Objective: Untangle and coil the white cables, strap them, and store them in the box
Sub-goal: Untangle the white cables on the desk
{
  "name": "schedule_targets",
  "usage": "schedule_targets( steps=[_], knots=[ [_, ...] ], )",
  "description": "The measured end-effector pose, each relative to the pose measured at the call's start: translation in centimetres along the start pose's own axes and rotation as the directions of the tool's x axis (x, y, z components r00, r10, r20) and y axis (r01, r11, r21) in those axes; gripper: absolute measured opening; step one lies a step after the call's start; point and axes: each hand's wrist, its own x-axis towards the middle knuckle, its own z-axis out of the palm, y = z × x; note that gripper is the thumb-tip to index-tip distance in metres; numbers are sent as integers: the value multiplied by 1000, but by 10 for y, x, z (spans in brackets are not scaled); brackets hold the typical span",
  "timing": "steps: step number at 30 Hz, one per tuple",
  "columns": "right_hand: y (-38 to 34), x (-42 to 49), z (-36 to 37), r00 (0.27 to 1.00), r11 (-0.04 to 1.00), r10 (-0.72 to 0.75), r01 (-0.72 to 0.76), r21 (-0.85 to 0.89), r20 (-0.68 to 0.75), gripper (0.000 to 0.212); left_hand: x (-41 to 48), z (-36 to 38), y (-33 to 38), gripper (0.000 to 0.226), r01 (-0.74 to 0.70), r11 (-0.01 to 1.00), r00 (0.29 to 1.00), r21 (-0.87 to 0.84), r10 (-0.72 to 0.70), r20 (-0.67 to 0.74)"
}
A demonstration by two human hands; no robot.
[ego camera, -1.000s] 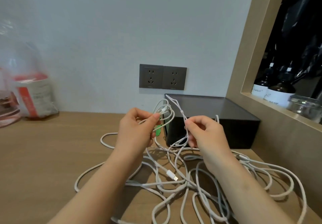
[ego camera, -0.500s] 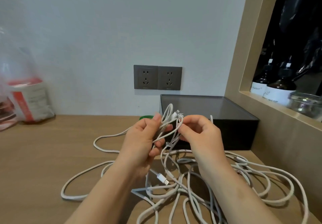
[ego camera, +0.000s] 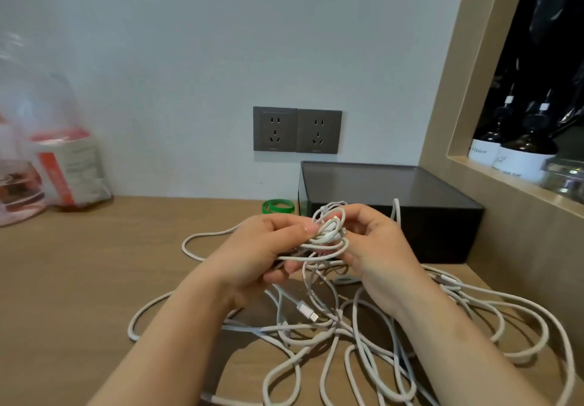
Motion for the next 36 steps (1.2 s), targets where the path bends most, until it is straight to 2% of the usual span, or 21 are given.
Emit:
schedule_targets(
  steps=[5,8,11,16,19,21,24,27,29,31,33,36],
  knots=[
    [0,1,-3,999,992,40,-42,116,22,15,2,-6,1,7,13,999,990,42,-7,-139],
    [-1,1,-4,999,981,51,-52,189,13,17,4,-9,-3,12,19,984,977,176,19,-212],
    [0,2,-5,1000,997,-12,12,81,-9,17,7,-8,-5,15,7,956,965,292,70,-251],
    [0,-3,-1,967,955,-250,239,-175,-41,18,11,-8,-11,15,-18,922,917,387,169,-360],
    [-3,-9,7,936,911,-352,347,-223,19,20,12,-5,-13,16,-12,912,896,409,192,-401],
    [-2,-11,10,932,903,-356,363,-230,73,18,13,-2,-12,16,-15,914,872,405,210,-442],
    [5,-11,12,943,898,-323,331,-291,75,15,12,0,-12,13,-37,965,841,258,169,-514],
    [7,-9,13,936,892,-351,330,-311,-15,15,14,2,-10,12,-71,993,831,-92,8,-556],
    [6,-8,12,934,917,-348,320,-240,-84,16,16,4,-7,11,-106,937,846,-332,-90,-525],
    [7,-7,11,949,946,-293,270,-182,-113,21,16,5,-6,11,-123,862,869,-493,-147,-473],
    [10,-5,11,971,963,-224,208,-169,-79,28,16,7,-5,12,-98,803,894,-587,-188,-406],
    [12,-4,11,984,935,-172,175,-308,37,36,16,8,-5,10,-35,726,919,-687,-246,-307]
  ],
)
